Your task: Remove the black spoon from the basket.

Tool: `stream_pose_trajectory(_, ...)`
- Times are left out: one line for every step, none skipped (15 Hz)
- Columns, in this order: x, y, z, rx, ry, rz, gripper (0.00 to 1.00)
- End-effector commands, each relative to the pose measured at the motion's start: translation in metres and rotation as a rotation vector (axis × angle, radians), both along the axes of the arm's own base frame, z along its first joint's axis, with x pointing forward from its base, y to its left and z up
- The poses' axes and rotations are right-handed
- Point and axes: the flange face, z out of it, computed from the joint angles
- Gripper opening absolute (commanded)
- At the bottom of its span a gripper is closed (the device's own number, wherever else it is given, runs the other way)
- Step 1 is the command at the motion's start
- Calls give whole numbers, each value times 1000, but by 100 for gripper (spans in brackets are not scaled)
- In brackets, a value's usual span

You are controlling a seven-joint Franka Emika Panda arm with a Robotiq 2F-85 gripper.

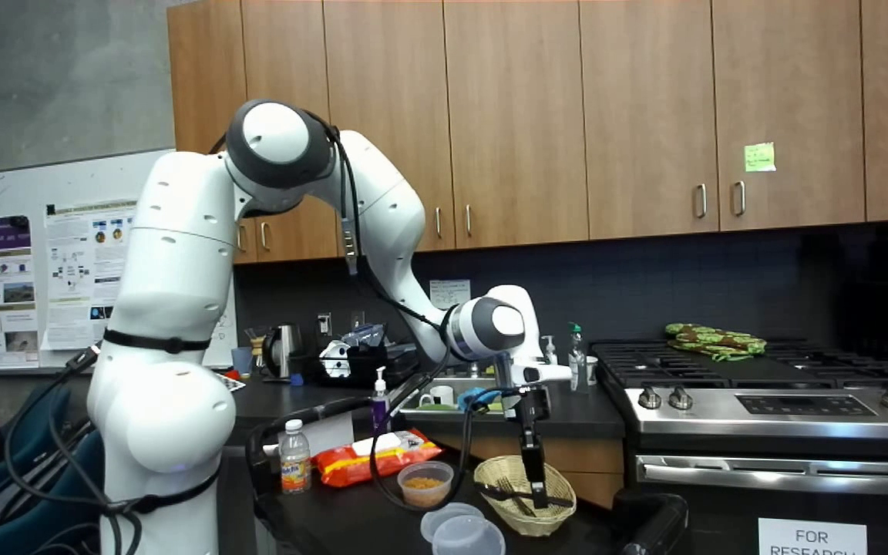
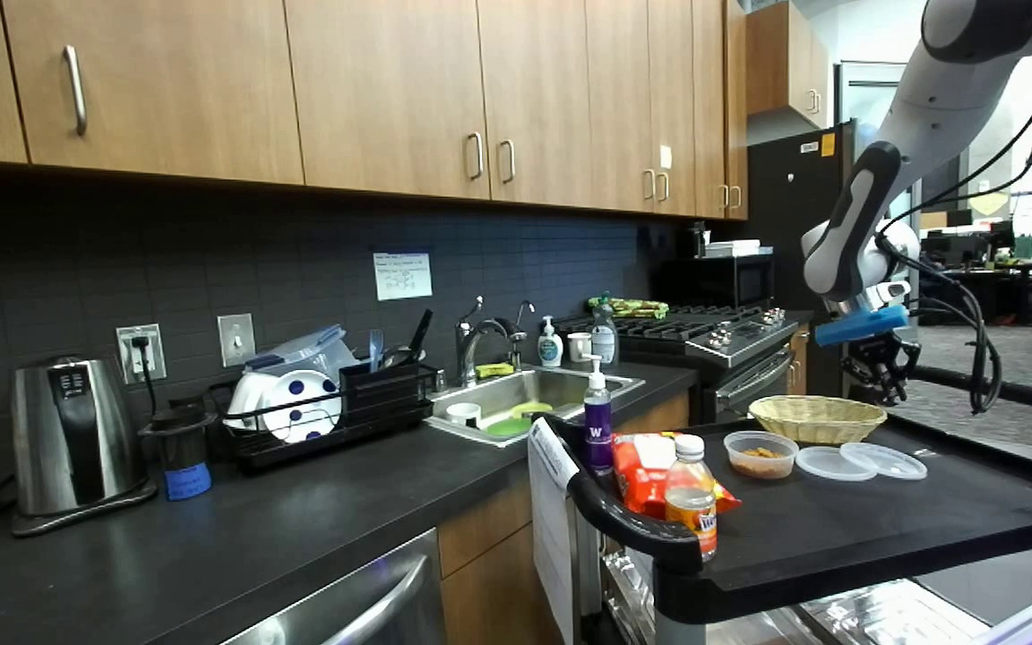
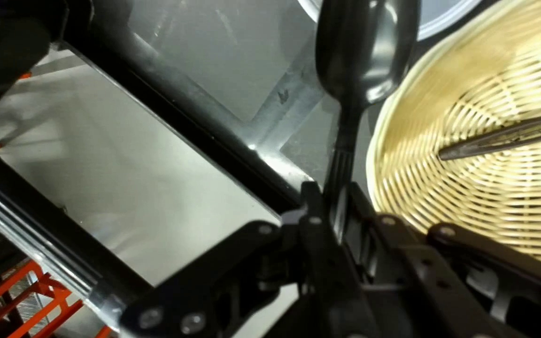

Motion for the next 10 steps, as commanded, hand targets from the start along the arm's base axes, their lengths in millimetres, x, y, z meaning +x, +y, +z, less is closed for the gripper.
stream_pose_trajectory(-30, 30, 15, 31, 9, 86, 4)
stream_pose_trajectory(-35, 40, 17, 38, 11, 115, 4)
stream_pose_trajectory(-38, 52, 19, 39, 14, 152, 4)
stream_pose_trajectory(-43, 66, 22, 41, 16, 195, 4)
stream_pose_trajectory(-46, 78, 26, 43, 20, 241, 4)
stream_pose_trajectory(-51, 90, 27, 51, 24, 293, 4)
stream_pose_trajectory(-55, 102, 29, 61, 29, 344, 4)
stream_pose_trajectory(-60, 114, 29, 71, 33, 391, 4)
stream_pose_trajectory(-64, 123, 30, 81, 37, 437, 4)
stream_pose_trajectory(-69, 134, 31, 92, 40, 486, 4)
